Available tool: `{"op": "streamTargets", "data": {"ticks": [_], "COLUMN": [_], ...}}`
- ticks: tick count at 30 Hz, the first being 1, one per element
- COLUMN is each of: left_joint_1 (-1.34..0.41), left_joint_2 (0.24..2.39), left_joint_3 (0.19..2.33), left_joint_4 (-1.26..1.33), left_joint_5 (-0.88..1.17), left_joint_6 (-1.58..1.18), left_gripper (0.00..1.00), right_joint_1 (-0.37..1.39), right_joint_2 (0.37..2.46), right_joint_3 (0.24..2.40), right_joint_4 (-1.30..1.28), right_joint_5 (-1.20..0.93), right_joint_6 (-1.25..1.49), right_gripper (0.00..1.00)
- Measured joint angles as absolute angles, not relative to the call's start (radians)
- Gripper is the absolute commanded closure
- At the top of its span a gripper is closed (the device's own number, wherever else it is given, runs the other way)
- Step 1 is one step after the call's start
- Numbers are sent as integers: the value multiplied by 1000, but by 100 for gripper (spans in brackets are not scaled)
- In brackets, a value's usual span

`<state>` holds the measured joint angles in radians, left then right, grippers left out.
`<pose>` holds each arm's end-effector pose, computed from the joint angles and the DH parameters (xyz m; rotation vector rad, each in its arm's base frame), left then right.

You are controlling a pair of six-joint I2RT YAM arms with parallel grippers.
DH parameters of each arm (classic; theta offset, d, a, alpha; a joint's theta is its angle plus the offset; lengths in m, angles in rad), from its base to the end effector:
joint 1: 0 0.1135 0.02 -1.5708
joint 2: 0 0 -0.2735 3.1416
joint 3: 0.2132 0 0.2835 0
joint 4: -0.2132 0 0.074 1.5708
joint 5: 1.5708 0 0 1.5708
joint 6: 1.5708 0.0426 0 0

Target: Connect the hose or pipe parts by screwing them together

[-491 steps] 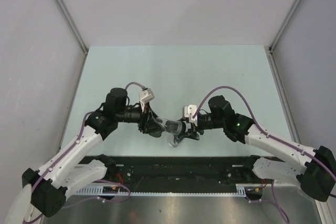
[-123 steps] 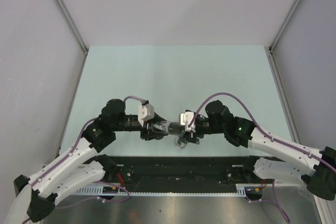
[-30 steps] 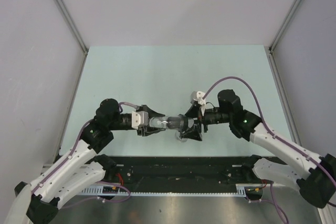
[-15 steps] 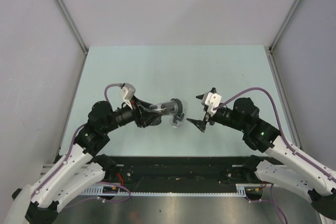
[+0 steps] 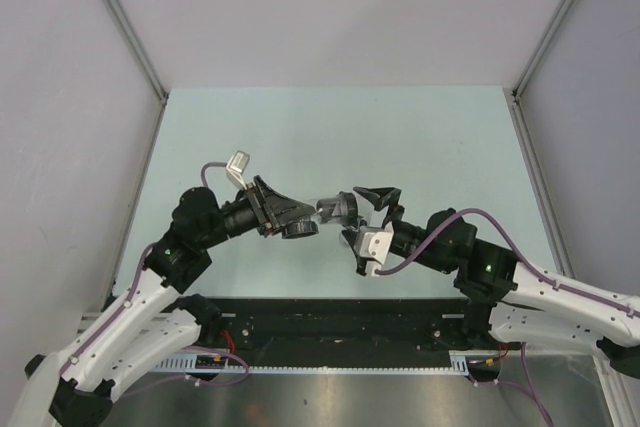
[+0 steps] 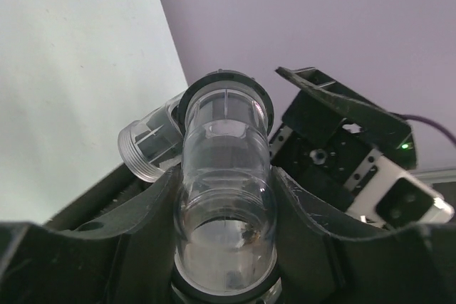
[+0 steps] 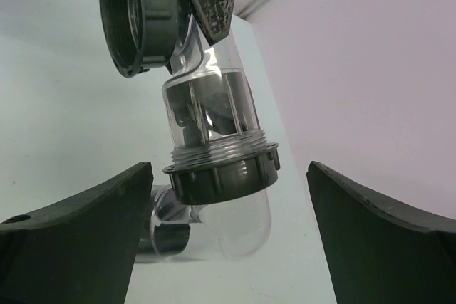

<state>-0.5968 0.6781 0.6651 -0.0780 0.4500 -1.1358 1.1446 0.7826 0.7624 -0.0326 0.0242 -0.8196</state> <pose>0.1523 -0.1259 0.3312 -0.1239 1.9482 -1.6124 0.0922 0.2006 0.3546 -1.3439 0.9198 0.2304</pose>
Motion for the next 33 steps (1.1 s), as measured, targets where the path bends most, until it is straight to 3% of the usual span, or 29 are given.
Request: {"op": "streamTargets", "data": {"ticks": [6,9,10,14,24,33], "left_joint_1": [-597,-597,-597,-588,-583,-596], "left_joint_2": [688,706,710,750,875,858], "left_joint_3": [665,665,665,678,772,772], "left_joint_4": [-77,-76,-74,-77,-99,-159], "left_joint_5": [513,538,545,582,686,743], "left_joint_6": [-1265,-1292,-1294,-1280,-832,-170], "left_gripper": [100,100,100,100,100,100], "right_joint_1": [1170,1178,1179,1178,1149,964], "right_joint_2": [823,825,825,823,838,956], "right_joint_3": [758,755,754,752,752,787], "right_joint_4": [-25,-31,-32,-41,-95,-129], "right_joint_5": [61,63,64,72,76,-265], "right_joint_6": [-888,-902,-907,-909,-772,-543], "right_gripper": [20,37,49,70,78,83]}}
